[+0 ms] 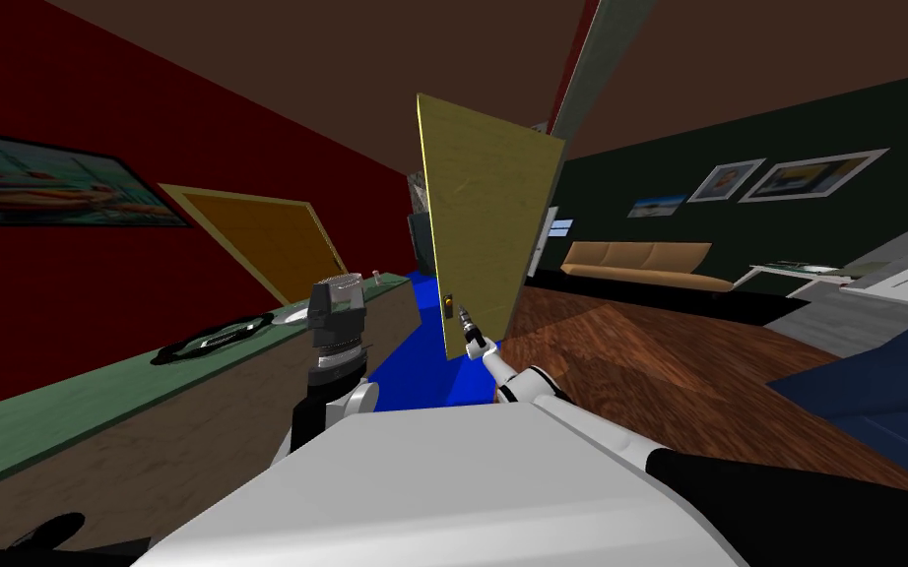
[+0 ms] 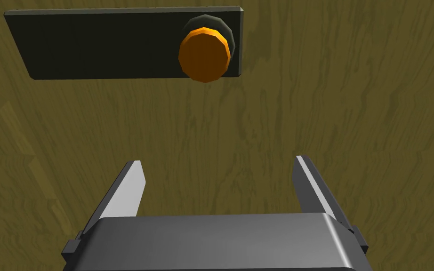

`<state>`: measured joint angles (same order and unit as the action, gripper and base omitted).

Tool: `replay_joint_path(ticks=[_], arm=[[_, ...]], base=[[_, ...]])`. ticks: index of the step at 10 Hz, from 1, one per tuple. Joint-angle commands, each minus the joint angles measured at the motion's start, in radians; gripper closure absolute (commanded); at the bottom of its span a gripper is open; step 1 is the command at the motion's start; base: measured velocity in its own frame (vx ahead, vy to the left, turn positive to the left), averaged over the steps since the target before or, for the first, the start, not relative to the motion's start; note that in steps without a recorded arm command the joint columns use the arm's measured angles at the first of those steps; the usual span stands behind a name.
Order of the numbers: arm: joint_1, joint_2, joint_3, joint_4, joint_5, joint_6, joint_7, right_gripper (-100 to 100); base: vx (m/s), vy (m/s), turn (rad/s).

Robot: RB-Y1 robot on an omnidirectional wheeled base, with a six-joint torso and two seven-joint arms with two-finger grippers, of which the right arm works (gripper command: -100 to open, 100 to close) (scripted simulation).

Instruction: Push the door open

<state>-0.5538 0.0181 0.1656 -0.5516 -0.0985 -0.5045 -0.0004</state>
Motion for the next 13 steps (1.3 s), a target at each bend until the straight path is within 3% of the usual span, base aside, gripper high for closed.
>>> replay_joint_path(ticks=[1, 2, 5, 7, 8, 9, 11, 12, 13], arm=[[0.001, -0.032, -0.003, 0.003, -0.001, -0.008, 0.000, -100], [0.001, -0.032, -0.003, 0.020, -0.001, -0.008, 0.000, -100], [0.001, -0.036, -0.007, 0.004, -0.003, -0.010, 0.003, -100], [0.000, -0.008, -0.011, 0.005, -0.004, -0.011, 0.005, -100], [0.000, 0.017, -0.013, 0.006, -0.004, -0.012, 0.006, -100], [0.000, 0.017, -0.013, 0.023, -0.004, -0.012, 0.006, -100], [0.002, 0.014, -0.011, 0.009, -0.004, -0.015, 0.004, -100], [0.002, 0.014, -0.011, 0.009, -0.004, -0.015, 0.004, 100], [0.002, 0.014, -0.011, 0.009, -0.004, -0.015, 0.004, 100]], base=[[0.143, 0.060, 0.027], [0.153, 0.062, 0.016], [0.149, 0.075, 0.020], [0.193, 0.102, 0.023], [0.185, 0.061, 0.021], [0.119, 0.041, 0.012], [0.032, 0.017, -0.004], [0.000, 0.000, 0.000], [-0.011, -0.005, 0.004]])
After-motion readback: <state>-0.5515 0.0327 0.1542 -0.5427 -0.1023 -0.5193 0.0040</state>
